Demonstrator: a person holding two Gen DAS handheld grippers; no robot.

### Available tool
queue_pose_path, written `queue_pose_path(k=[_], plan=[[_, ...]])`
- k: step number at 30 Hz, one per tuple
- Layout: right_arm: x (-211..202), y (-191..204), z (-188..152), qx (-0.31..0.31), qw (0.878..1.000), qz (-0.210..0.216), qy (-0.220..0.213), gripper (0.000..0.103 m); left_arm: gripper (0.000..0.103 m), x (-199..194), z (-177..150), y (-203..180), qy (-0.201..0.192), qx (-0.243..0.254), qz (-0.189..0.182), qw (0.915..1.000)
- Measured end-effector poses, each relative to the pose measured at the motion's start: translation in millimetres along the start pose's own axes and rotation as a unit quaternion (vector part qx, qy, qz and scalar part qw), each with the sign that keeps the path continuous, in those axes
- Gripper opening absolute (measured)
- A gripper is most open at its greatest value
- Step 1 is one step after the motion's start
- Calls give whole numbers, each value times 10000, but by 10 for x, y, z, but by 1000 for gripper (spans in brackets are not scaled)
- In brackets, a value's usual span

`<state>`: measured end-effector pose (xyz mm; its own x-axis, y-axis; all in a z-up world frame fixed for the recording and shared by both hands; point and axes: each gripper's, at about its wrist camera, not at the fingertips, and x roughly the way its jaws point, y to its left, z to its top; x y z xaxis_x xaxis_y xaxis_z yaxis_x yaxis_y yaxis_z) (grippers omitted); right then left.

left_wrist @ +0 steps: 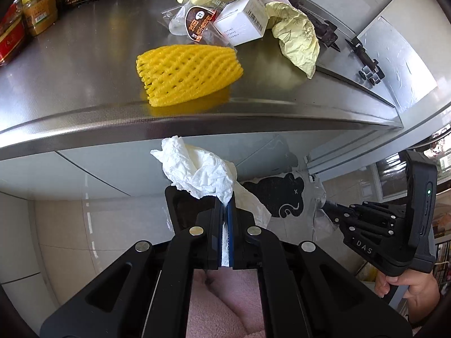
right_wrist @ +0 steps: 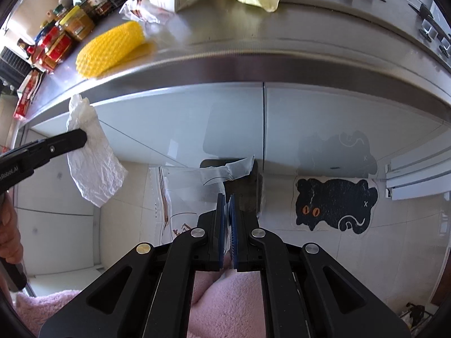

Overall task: Collect trash
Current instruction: 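Carry the tissue down to the floor bin and open the left gripper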

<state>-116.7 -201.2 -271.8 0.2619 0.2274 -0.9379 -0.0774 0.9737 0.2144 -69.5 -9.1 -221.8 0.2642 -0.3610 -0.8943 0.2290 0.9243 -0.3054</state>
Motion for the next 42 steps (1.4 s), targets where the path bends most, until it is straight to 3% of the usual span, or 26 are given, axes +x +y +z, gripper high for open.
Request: queue_pose_path(k=[6, 15, 20, 29, 32, 33, 34, 35, 37, 39, 40, 42], plan=[[528, -77, -58, -316, 9995, -9, 40, 6, 1, 489, -105, 37, 55, -195, 121, 9997], [1663, -327, -368, -579, 9982, 99, 126, 6, 1, 1913, -558, 351, 467, -611, 149, 9969], [2211, -337, -495, -803, 9963, 204, 241, 6, 1, 2506, -669, 511, 589, -699, 78, 9958], [2885, -338, -571, -873, 9946, 279, 479, 9, 3, 3010, -761, 767, 748, -865, 112, 9934], [2978, -322, -574, -895, 9945, 208, 505, 11, 18, 3041, -768, 832, 763, -918, 99, 9928], [2997, -330, -569, -871, 9946, 228, 512, 14, 23, 3049, -767, 832, 758, -919, 104, 9928], [3006, -334, -564, -853, 9947, 252, 510, 24, 25, 3039, -756, 831, 754, -920, 104, 9928], [3012, -320, -557, -838, 9948, 288, 498, 44, 29, 3032, -757, 838, 749, -920, 95, 9929], [3022, -293, -552, -828, 9951, 326, 425, 52, 33, 3022, -751, 832, 729, -916, 108, 9931], [3004, -260, -538, -863, 9949, 323, 419, 61, 44, 2994, -744, 862, 684, -936, 109, 9932], [2988, -251, -532, -856, 9950, 320, 403, 72, 47, 2967, -735, 869, 660, -950, 95, 9932], [2957, -258, -522, -817, 9953, 352, 376, 96, 64, 2875, -710, 850, 600, -955, 87, 9936]])
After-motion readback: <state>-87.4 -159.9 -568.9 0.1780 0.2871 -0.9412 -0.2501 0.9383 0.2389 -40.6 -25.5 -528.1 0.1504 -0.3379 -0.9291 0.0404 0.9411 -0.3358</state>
